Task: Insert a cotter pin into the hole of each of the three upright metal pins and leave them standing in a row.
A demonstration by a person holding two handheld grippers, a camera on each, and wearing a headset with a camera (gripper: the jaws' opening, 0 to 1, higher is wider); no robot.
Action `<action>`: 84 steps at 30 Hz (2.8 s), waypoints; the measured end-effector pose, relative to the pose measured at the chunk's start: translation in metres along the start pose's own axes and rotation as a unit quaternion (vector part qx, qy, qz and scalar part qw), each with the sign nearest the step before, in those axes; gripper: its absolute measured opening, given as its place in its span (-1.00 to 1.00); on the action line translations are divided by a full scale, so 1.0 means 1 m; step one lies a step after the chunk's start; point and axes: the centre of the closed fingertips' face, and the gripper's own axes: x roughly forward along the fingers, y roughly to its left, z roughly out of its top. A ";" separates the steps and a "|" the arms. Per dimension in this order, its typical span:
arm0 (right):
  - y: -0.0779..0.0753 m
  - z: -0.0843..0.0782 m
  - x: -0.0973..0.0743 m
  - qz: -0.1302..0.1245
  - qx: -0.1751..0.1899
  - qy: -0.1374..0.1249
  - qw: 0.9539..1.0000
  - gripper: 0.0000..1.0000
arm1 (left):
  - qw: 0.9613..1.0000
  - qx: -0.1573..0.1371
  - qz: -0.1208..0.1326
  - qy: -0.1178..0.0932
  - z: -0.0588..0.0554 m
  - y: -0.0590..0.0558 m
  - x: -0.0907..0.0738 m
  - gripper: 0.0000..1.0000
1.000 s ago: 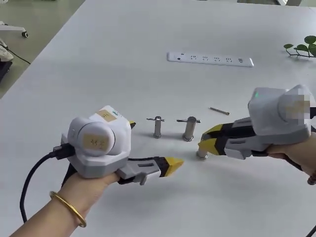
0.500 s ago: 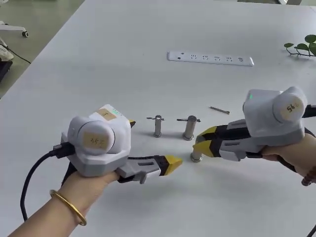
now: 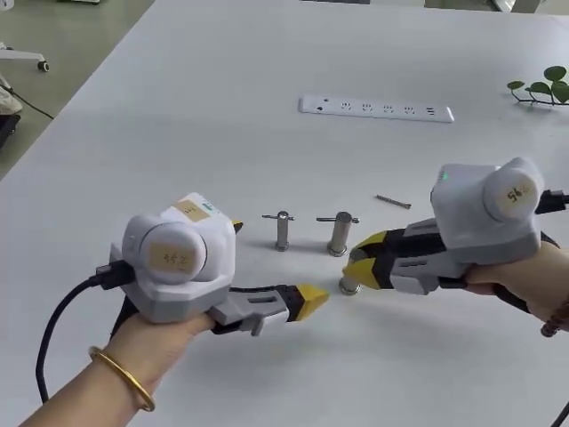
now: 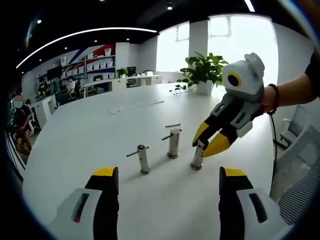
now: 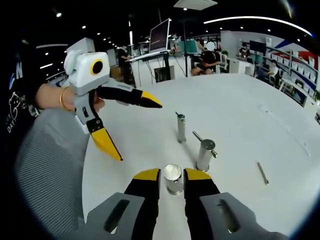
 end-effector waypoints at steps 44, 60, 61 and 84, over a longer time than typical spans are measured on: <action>-0.138 -0.013 -0.033 -0.144 0.030 0.107 0.983 -0.77 | 1.000 -0.016 0.000 -0.014 0.007 -0.003 0.001 0.98; -0.171 -0.037 -0.011 -0.144 0.040 0.157 0.976 -0.81 | 1.000 -0.011 0.003 -0.011 0.007 0.000 0.000 0.96; -0.171 -0.038 -0.010 -0.144 0.042 0.159 0.976 -0.81 | 1.000 -0.012 0.002 -0.011 0.007 0.000 0.000 0.96; -0.176 -0.052 -0.006 -0.132 0.065 0.199 0.969 -0.91 | 1.000 -0.026 -0.004 -0.006 0.007 0.001 -0.001 0.91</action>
